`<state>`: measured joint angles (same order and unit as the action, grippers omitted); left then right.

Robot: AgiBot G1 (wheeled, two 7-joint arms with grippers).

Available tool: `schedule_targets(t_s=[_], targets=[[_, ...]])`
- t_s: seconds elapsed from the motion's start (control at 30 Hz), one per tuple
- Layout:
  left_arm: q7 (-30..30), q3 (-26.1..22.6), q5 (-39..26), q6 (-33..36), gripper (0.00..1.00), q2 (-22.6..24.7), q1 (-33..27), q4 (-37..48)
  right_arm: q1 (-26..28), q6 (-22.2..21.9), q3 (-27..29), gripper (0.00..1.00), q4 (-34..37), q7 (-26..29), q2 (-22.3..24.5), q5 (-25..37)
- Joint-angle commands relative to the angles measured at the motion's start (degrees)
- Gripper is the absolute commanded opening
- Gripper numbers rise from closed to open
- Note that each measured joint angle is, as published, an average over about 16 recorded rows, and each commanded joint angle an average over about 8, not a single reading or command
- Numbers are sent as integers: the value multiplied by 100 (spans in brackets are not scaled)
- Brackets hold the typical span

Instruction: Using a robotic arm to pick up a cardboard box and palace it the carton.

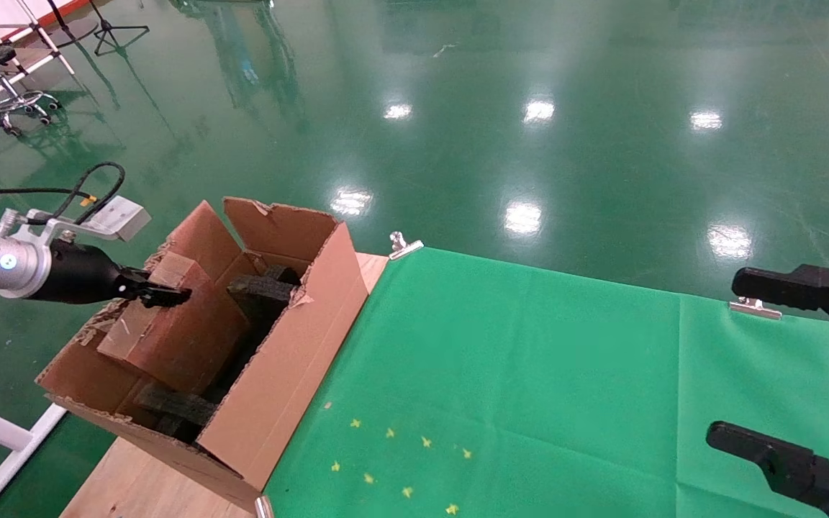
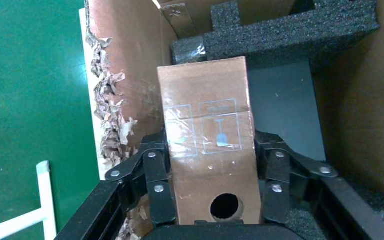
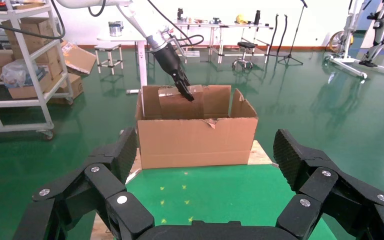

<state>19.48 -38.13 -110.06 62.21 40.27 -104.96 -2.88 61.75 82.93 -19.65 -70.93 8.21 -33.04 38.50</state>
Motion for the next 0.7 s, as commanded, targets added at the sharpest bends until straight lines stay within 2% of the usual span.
schedule_targets(t_s=[0.03,0.47,0.7], targets=[[2,-6,-6,4,100,-1,0,-13,0,0,0,100,0,0,0,0],[-38,3,12,45,100,-10,-27,-102,0,0,0,100,0,0,0,0],[-339,302,476,507,100,-145,-222,-388,0,0,0,100,0,0,0,0]])
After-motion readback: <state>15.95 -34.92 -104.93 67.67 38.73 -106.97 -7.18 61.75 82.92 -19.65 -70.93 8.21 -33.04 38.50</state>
